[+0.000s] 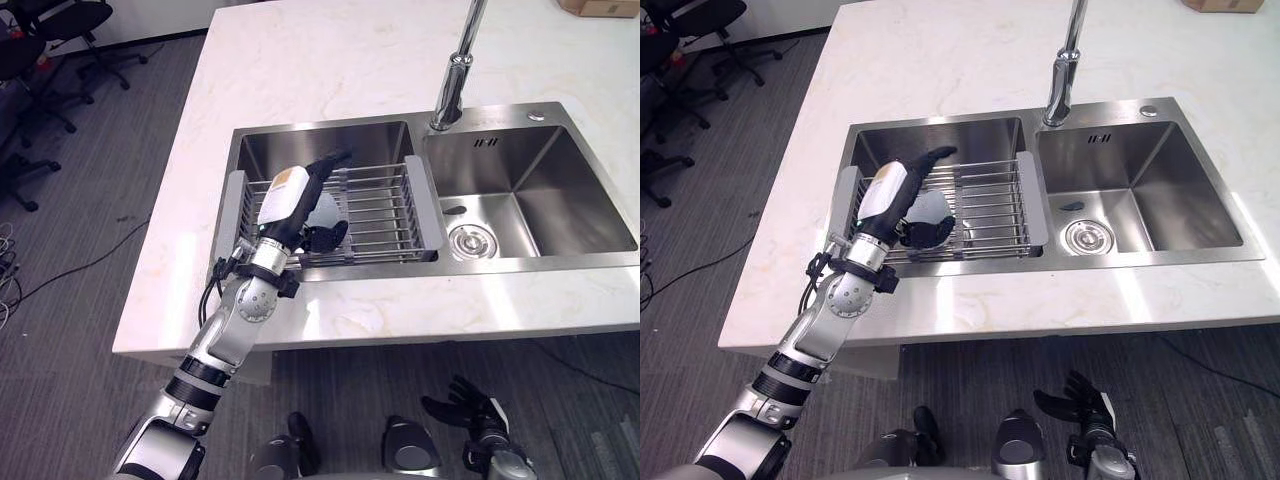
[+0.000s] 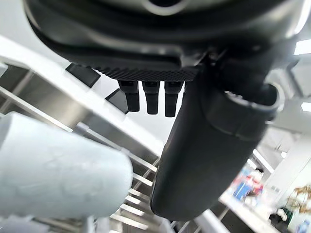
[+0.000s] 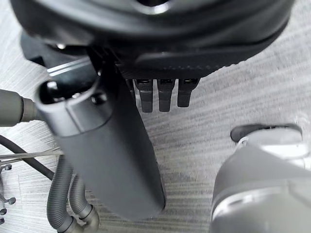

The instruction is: Walk over to the sink, pick up the cup, carry it to the dishwasher, place the cup inside the dishwasher, then close the dishwasher door

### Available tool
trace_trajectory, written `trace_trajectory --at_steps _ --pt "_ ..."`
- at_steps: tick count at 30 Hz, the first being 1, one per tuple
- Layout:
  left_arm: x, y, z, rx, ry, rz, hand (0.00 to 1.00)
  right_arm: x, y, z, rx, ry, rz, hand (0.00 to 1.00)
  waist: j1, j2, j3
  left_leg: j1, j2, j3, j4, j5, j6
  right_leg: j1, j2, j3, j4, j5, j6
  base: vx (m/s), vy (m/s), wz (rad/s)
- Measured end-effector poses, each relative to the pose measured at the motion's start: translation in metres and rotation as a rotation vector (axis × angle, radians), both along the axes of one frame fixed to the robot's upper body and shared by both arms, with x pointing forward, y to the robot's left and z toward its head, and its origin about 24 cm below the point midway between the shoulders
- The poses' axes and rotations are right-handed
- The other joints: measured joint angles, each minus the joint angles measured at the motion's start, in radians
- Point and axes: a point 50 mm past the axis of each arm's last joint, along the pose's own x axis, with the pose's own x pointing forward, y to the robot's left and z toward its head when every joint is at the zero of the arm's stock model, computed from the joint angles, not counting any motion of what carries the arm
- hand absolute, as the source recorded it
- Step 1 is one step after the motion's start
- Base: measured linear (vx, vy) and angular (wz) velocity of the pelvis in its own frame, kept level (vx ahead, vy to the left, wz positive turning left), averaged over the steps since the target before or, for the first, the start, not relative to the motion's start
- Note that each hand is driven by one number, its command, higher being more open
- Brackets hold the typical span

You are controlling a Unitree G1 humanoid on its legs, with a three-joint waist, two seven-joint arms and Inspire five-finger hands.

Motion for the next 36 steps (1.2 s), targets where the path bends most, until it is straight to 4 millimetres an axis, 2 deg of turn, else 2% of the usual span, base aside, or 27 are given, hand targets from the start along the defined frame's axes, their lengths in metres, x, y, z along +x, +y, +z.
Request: trace_trajectory --at_steps 4,10,13,19,29,36 --pt "-0.002 -0.009 -0.006 0.058 0.025 -0.039 0.9 0.001 0.001 0.0 0.004 0.003 0.0 0.9 -0.008 -0.001 0.0 0.001 -0.003 0.002 -0.025 0.005 -0.003 0.0 0.005 -0.001 -0.021 0.006 0.007 0.05 -0.007 -0.01" --pt "0.002 -0.004 -0.008 0.125 0.029 -0.021 0.9 0.002 0.0 0.0 -0.001 0.002 0.001 0.9 -0.014 -0.008 -0.004 0.013 -0.006 0.009 -0.06 0.017 -0.004 -0.001 0.009 0.006 -0.039 0.017 0.012 0.03 -0.008 -0.03" --pt "0.013 0.007 -0.012 0.197 0.053 0.031 0.9 0.005 0.001 0.001 0.002 -0.004 0.008 0.9 -0.021 -0.012 -0.007 0.015 -0.011 0.018 -0.08 0.027 0.0 -0.004 0.011 0.013 -0.058 0.03 0.012 -0.01 0.017 -0.06" --pt "0.019 0.025 -0.015 0.225 0.092 0.105 0.9 0.005 0.007 -0.002 0.024 0.005 0.014 0.9 -0.026 -0.024 -0.013 0.015 -0.017 0.026 -0.105 0.044 0.005 -0.018 0.01 0.021 -0.063 0.037 0.011 -0.01 0.011 -0.03" --pt "0.019 0.057 -0.015 0.124 0.099 0.255 0.9 0.001 0.013 -0.007 0.042 0.032 0.019 0.9 -0.025 -0.028 -0.01 0.013 -0.019 0.018 -0.12 0.057 0.005 -0.021 0.011 0.008 -0.061 0.037 0.011 0.0 -0.005 0.01" --pt "0.017 0.064 -0.018 0.086 0.117 0.28 0.9 0.005 0.017 -0.007 0.037 0.033 0.038 0.9 -0.009 -0.036 -0.007 0.005 -0.019 0.003 -0.12 0.062 0.006 -0.02 0.009 -0.008 -0.061 0.036 0.011 0.0 -0.008 0.07"
